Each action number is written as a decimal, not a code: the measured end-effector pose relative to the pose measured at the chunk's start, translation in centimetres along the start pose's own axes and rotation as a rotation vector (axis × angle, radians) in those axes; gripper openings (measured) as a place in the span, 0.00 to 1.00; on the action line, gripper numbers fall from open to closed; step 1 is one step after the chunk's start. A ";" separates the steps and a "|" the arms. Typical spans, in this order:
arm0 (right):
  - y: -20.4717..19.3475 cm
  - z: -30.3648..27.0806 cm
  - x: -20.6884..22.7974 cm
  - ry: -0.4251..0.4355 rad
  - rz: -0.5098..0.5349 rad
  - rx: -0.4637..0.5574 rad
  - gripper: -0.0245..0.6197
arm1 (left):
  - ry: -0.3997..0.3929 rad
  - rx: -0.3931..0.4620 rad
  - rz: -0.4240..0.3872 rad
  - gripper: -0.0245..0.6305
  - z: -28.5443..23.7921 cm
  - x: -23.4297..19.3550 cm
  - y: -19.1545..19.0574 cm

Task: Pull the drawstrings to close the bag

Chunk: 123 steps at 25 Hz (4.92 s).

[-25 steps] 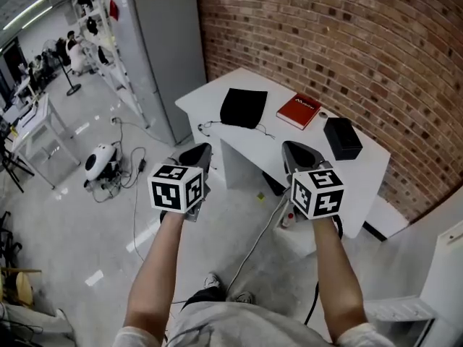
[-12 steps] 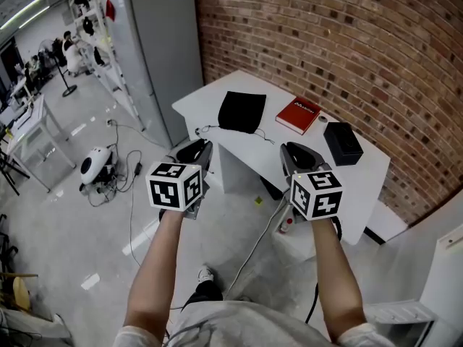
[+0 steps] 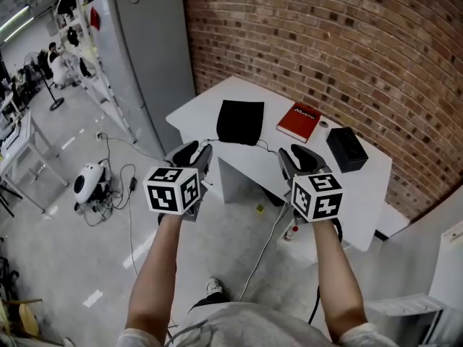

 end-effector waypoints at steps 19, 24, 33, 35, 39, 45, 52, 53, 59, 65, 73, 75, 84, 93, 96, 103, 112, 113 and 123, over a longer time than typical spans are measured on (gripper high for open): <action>1.3 -6.7 -2.0 -0.212 -0.052 -0.023 0.50 | -0.130 -0.019 -0.007 0.39 -6.0 -10.1 1.8; 1.4 -7.7 -2.8 -0.226 -0.039 -0.029 0.51 | -0.156 -0.023 -0.013 0.39 -6.7 -11.4 1.8; 1.1 -8.6 -3.2 -0.250 -0.028 -0.040 0.53 | -0.182 -0.027 -0.013 0.39 -7.9 -12.5 1.1; 0.9 -8.8 -2.9 -0.253 -0.028 -0.045 0.53 | -0.183 -0.029 -0.015 0.39 -8.3 -12.6 1.0; 0.8 -9.5 -2.4 -0.258 -0.024 -0.042 0.53 | -0.190 -0.033 -0.019 0.39 -9.3 -12.8 0.9; 0.3 -11.9 -0.8 -0.253 -0.030 -0.033 0.53 | -0.180 -0.028 -0.026 0.39 -11.9 -13.8 0.8; 0.0 -16.9 2.4 -0.231 -0.035 -0.030 0.53 | -0.157 -0.020 -0.036 0.39 -16.8 -15.6 1.4; 0.0 -17.7 2.9 -0.227 -0.034 -0.031 0.53 | -0.154 -0.021 -0.037 0.39 -17.6 -15.8 1.6; 0.3 -21.8 6.4 -0.216 -0.036 -0.036 0.53 | -0.143 -0.015 -0.035 0.39 -22.3 -16.8 2.5; 0.8 -25.0 9.3 -0.204 -0.032 -0.042 0.53 | -0.130 -0.016 -0.030 0.39 -26.1 -17.7 3.0; 0.3 -28.2 11.6 -0.175 -0.022 -0.069 0.52 | -0.130 -0.032 -0.028 0.39 -29.3 -18.7 2.7; -0.3 -28.8 12.1 -0.161 -0.014 -0.093 0.52 | -0.146 -0.049 -0.038 0.39 -29.9 -18.8 2.1; -5.0 -31.3 12.0 -0.051 0.054 -0.258 0.52 | -0.200 -0.156 -0.082 0.39 -31.4 -19.8 -1.9; -9.7 -32.2 11.2 0.062 0.174 -0.421 0.50 | -0.281 -0.298 -0.161 0.39 -31.3 -19.8 -7.8; -11.3 -32.3 11.0 0.085 0.197 -0.458 0.49 | -0.310 -0.344 -0.208 0.39 -31.3 -19.9 -9.6; -14.8 -32.6 10.8 0.152 0.249 -0.569 0.48 | -0.396 -0.498 -0.267 0.39 -31.4 -20.0 -14.0; -18.8 -33.4 10.6 0.264 0.323 -0.685 0.48 | -0.495 -0.675 -0.411 0.39 -31.9 -19.6 -18.7; -19.2 -33.6 10.6 0.280 0.327 -0.695 0.48 | -0.506 -0.692 -0.419 0.39 -32.0 -19.5 -19.1; -22.6 -35.4 10.1 0.450 0.441 -0.789 0.48 | -0.587 -0.783 -0.486 0.39 -33.7 -19.1 -21.6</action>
Point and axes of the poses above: the fingertips, and each gripper's own axes: z backward along the fingers, x to its right, y out of its top, the point moved 5 cm from there along z, backward along the fingers, and after that the axes turned 3 degrees about -y, right-handed, at the moved point
